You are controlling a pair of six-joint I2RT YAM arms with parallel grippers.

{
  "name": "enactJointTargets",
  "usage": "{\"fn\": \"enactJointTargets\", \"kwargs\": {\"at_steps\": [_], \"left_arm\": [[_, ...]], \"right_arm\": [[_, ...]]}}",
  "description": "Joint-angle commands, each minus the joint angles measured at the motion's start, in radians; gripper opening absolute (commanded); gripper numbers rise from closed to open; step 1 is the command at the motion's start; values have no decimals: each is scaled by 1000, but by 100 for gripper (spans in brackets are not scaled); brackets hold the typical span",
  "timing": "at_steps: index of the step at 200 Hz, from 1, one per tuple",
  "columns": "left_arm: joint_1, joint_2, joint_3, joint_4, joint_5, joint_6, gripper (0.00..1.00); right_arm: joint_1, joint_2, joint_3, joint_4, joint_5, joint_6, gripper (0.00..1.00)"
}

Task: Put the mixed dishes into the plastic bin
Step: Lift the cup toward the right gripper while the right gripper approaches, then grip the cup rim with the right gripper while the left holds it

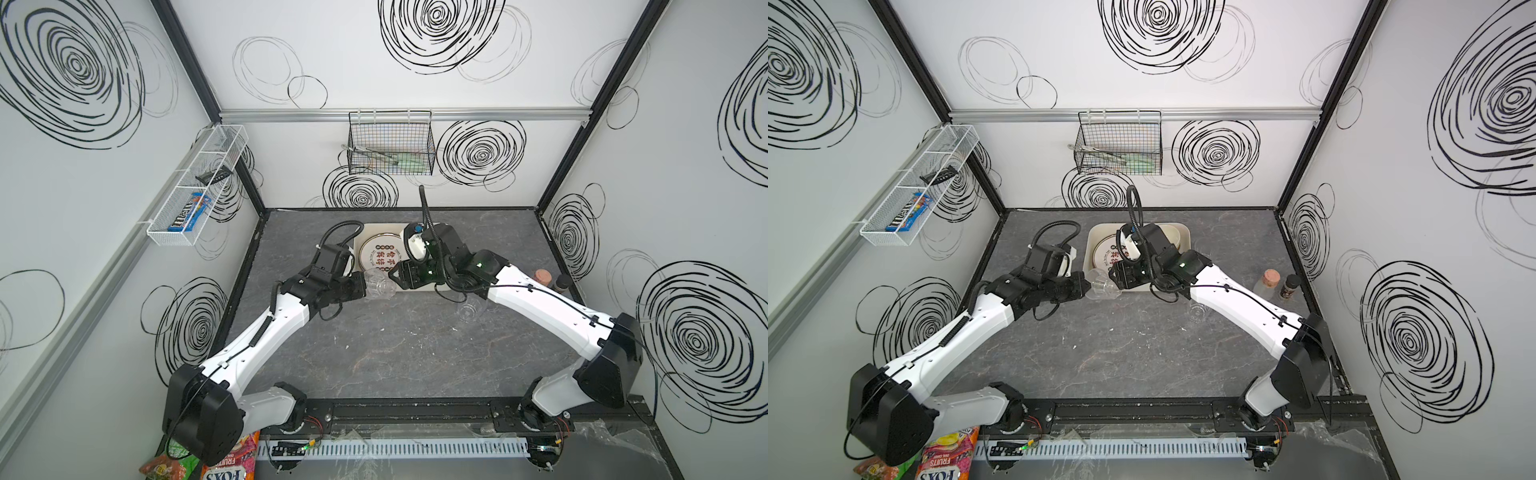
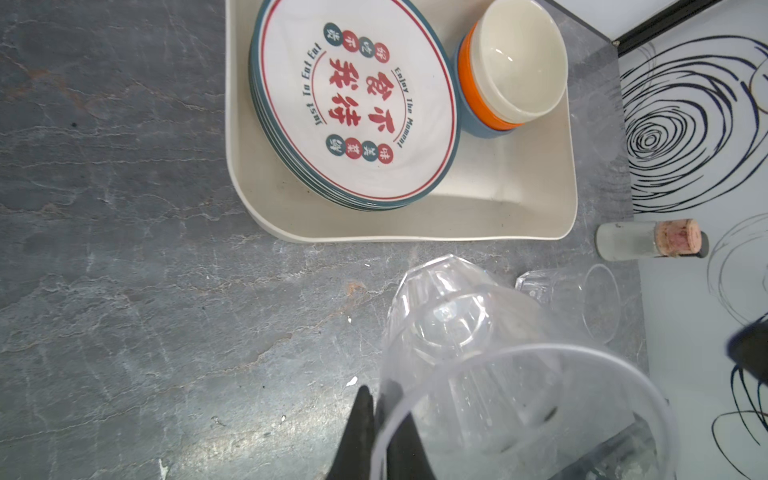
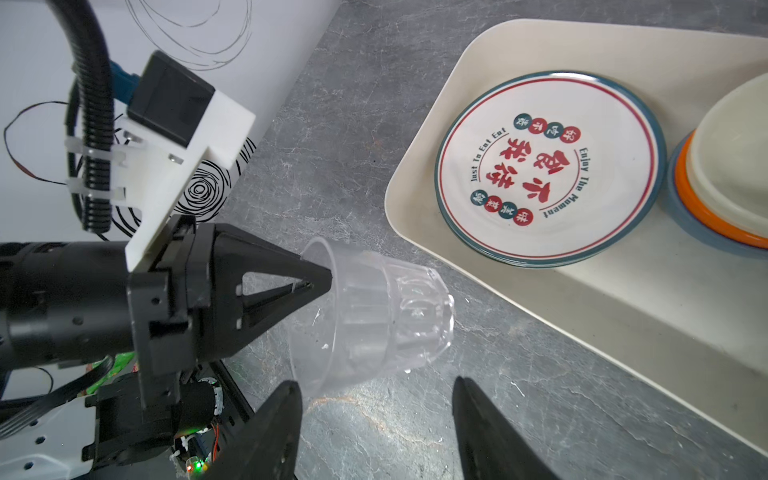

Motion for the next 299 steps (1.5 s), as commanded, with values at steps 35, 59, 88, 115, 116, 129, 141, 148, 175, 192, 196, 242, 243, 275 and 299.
{"fn": "enactJointTargets", "kwargs": {"at_steps": [35,59,88,115,116,129,141,148,175,192,196,242,243,275,299], "left_arm": [[-48,0,60,45,-23,-22,9],[-56,4,67,44,-24,-25,10],[-65,9,76,46,-27,-28,10],[-72,14,85,43,-32,-31,12],[-73,14,86,43,-31,-31,12],[-74,14,90,42,-33,-30,13],[-73,14,97,40,-33,-30,14],[-73,14,101,38,-34,-31,14],[-75,12,115,38,-30,-38,15],[-75,10,123,36,-28,-43,16],[-75,9,125,35,-26,-45,16],[-77,-3,140,40,-1,-63,22],[-78,-3,140,41,0,-64,22],[-78,-8,134,51,26,-78,29],[-77,-19,125,60,40,-90,36]], "right_arm": [[16,55,68,-68,53,-10,62],[20,76,84,-79,55,-11,62],[23,99,98,-92,67,-12,59],[23,110,104,-101,81,-13,53],[24,110,104,-102,81,-13,53],[24,113,102,-104,90,-14,51],[23,114,102,-105,98,-15,48],[23,116,100,-106,103,-15,46],[23,114,93,-106,121,-15,38],[21,109,88,-105,140,-15,34],[22,108,87,-104,144,-15,33],[4,86,64,-96,176,-11,20],[4,85,64,-96,177,-11,20],[-13,67,50,-88,189,-9,13],[-28,61,44,-91,203,-10,10]]}}
